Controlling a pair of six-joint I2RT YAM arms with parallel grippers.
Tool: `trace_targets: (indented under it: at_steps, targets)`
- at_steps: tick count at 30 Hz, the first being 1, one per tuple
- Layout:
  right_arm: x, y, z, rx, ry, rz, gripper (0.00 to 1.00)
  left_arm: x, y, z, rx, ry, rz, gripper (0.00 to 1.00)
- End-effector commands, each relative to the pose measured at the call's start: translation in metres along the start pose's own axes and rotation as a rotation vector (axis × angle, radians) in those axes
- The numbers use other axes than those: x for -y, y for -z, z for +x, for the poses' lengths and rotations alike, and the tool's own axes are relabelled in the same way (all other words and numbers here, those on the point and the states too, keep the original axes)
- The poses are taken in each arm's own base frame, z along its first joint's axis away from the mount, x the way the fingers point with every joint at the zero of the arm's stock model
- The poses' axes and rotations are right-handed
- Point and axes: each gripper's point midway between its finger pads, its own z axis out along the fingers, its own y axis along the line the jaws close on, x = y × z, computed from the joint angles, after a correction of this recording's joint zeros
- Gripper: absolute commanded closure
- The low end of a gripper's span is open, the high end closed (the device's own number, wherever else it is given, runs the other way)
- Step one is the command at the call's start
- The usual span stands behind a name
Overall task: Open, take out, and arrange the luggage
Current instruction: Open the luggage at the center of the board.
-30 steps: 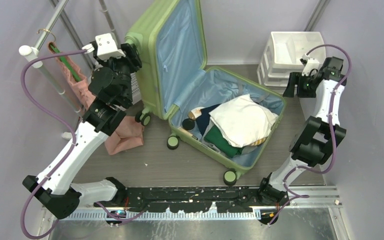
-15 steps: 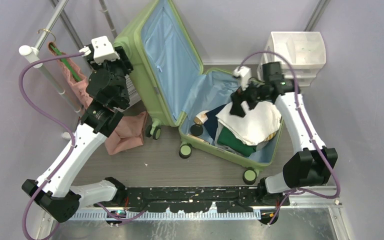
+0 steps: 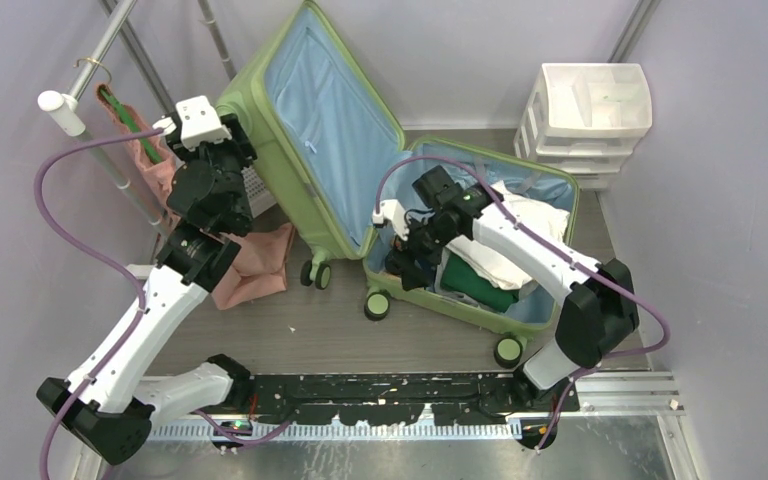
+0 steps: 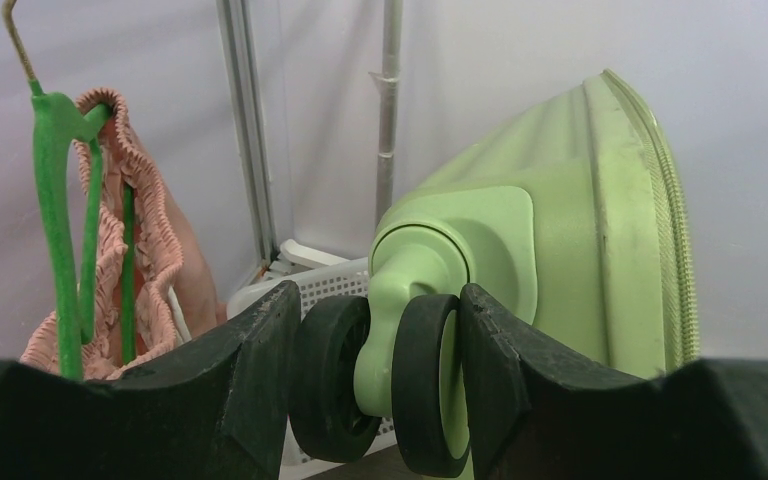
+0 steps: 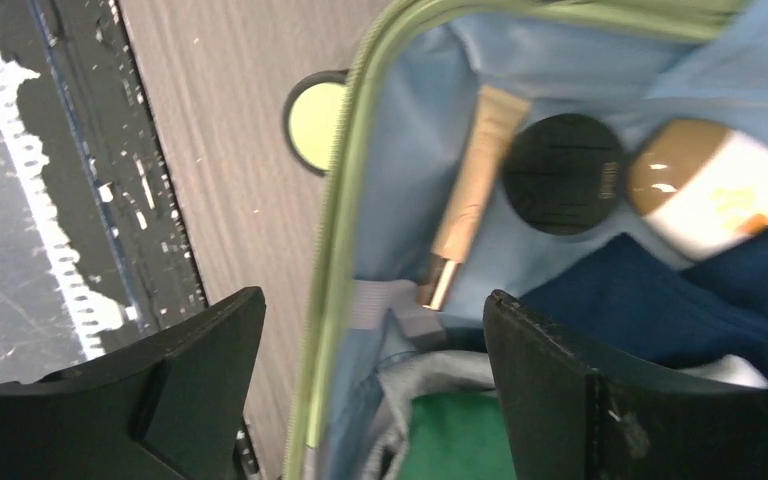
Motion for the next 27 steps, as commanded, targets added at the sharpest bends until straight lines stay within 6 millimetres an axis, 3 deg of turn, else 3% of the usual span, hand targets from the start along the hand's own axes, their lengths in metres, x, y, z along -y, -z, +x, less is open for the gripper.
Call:
trace_targets:
  at_steps: [1,4,7,13,16,20,27]
  targets:
    - [-0.024,-0.018,0.008,-0.047,0.001,-0.028,0.17,-0.002,0.0,0.007,-0.003,-0.044,0.001,1.0]
    - [-0.031,-0.034,0.016,-0.083,0.006,-0.009,0.25,-0.004,0.002,0.009,-0.004,-0.041,0.003,1.0]
    - [-0.025,-0.045,0.02,-0.102,-0.004,0.055,0.35,-0.005,0.004,0.011,-0.004,-0.036,0.007,1.0]
    - [-0.013,-0.048,0.015,-0.078,-0.044,0.127,0.74,-0.003,0.007,0.015,-0.006,-0.03,0.031,1.0]
    - [-0.014,-0.048,0.013,-0.065,-0.059,0.129,0.85,0.004,0.008,0.017,-0.013,-0.005,0.071,1.0]
    - [-0.015,-0.049,0.014,-0.057,-0.073,0.13,0.93,0.014,0.011,0.018,-0.024,0.026,0.131,1.0]
    - [-0.028,-0.053,0.013,-0.025,-0.124,0.073,0.94,0.039,0.024,0.012,-0.046,0.111,0.298,1.0]
